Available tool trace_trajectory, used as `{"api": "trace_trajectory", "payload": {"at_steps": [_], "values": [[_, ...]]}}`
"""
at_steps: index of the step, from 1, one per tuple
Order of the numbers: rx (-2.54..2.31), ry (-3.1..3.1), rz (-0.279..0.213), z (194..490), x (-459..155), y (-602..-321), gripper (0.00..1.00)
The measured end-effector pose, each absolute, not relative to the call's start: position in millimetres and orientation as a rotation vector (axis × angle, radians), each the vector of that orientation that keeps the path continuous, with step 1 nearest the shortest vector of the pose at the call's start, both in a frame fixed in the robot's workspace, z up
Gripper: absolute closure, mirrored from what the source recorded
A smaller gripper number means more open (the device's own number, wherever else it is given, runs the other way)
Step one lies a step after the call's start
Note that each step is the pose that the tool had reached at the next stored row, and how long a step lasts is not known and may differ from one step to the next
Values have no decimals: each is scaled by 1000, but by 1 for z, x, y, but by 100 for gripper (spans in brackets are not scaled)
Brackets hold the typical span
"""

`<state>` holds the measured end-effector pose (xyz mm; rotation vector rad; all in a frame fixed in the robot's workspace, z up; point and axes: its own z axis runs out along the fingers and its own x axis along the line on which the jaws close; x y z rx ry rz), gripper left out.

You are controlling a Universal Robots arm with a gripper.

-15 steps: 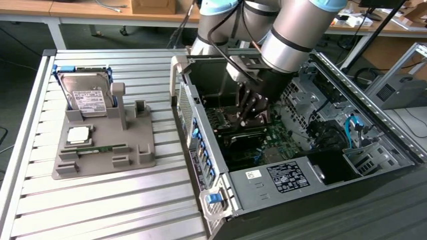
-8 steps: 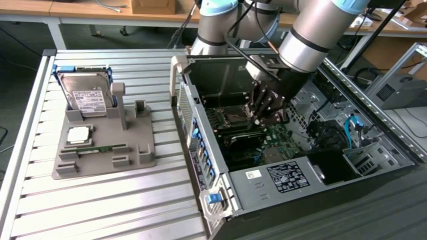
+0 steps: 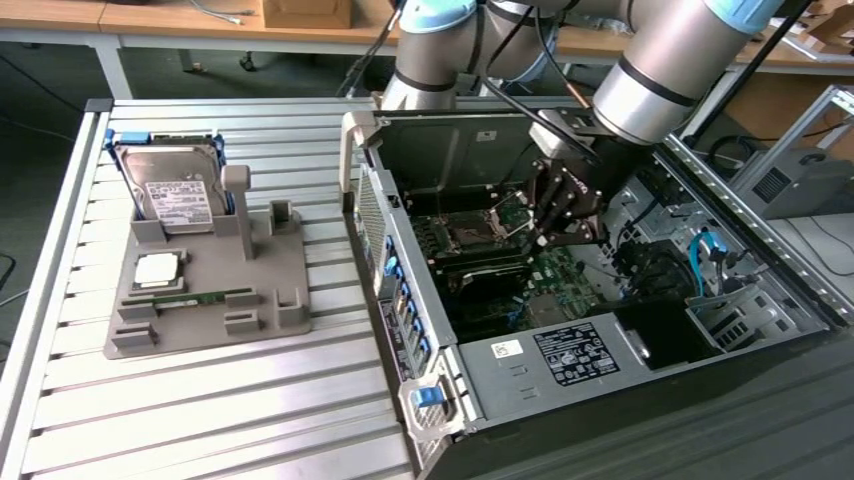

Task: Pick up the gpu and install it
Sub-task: 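Press down on the gpu until it lock into place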

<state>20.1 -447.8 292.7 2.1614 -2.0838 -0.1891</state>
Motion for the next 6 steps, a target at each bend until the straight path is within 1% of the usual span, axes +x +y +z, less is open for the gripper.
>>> {"api": "trace_trajectory", "payload": {"at_steps": [6], "values": [[2161,-2084,-189,293,20,-448,89]]}}
